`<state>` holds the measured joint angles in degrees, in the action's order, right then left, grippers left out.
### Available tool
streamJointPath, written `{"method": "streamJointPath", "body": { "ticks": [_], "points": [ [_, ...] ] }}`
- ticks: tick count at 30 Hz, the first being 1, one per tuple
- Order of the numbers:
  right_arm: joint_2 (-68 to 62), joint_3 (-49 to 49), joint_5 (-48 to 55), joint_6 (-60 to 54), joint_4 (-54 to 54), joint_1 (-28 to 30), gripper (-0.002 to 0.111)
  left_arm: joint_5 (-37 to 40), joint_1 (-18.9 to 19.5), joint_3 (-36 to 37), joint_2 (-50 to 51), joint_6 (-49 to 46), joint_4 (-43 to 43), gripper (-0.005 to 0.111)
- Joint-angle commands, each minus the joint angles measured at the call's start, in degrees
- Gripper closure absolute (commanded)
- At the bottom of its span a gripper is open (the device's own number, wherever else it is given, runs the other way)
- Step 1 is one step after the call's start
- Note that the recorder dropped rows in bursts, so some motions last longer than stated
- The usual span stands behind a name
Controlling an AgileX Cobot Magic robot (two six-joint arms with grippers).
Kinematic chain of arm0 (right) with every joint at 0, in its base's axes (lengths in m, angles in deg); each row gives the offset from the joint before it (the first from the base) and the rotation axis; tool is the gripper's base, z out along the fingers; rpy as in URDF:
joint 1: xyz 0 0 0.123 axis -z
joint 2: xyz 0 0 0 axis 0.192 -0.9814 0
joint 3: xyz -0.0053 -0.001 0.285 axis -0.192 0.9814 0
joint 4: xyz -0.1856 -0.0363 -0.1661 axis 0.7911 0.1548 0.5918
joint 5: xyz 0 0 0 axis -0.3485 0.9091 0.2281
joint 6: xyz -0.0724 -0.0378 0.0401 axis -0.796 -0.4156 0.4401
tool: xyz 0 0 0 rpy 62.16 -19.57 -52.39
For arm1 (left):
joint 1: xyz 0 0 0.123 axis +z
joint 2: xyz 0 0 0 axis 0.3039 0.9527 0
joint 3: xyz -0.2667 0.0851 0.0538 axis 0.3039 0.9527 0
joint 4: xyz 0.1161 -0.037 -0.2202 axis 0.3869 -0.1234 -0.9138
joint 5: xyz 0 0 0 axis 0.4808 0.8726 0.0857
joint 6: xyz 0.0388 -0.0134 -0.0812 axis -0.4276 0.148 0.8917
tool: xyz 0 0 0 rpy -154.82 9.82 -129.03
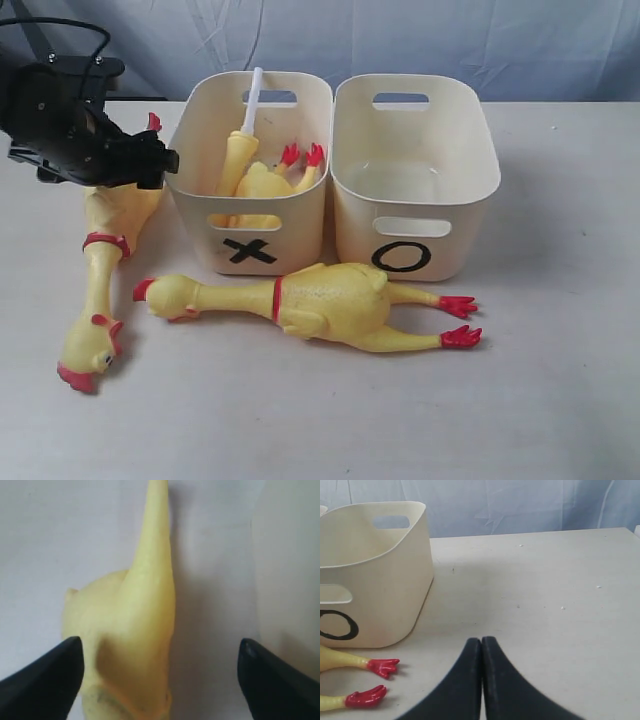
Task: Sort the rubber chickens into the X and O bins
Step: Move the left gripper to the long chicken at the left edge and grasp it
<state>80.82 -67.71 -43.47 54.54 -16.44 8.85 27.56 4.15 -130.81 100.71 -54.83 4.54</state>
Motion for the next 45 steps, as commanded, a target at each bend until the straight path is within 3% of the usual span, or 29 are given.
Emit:
{"method": "streamJointPath", "body": {
  "ticks": [1,8,16,25,34,45],
  "points": [
    [0.32,0.13,-0.27,0.01,0.0,-0.19,0.108,1.76,-0.11,0.71,4.62,-0.59,5.25,0.031],
    [0.32,0.13,-0.27,0.01,0.0,-0.19,0.108,5.36,0.99,0.71,5.87,1.53,9.77,0.055],
    [0.32,0.13,-0.27,0.01,0.0,-0.19,0.108,4.17,2.0,0.71,0.32,3.72,10.54,0.038],
    [0.32,0.13,-0.13,0.01,0.0,-0.19,0.108,0.28,2.0,0.71,-6.44,2.85,11.28,0.037],
    [0.32,0.13,-0.13,0.01,0.0,-0.19,0.108,4.62,2.0,0.71,-6.96,2.83,12.72,0.037],
    [0.32,0.13,-0.13,0.01,0.0,-0.19,0.108,5.31,2.0,0.71,-0.59,2.84,3.83,0.037]
  ]
}}
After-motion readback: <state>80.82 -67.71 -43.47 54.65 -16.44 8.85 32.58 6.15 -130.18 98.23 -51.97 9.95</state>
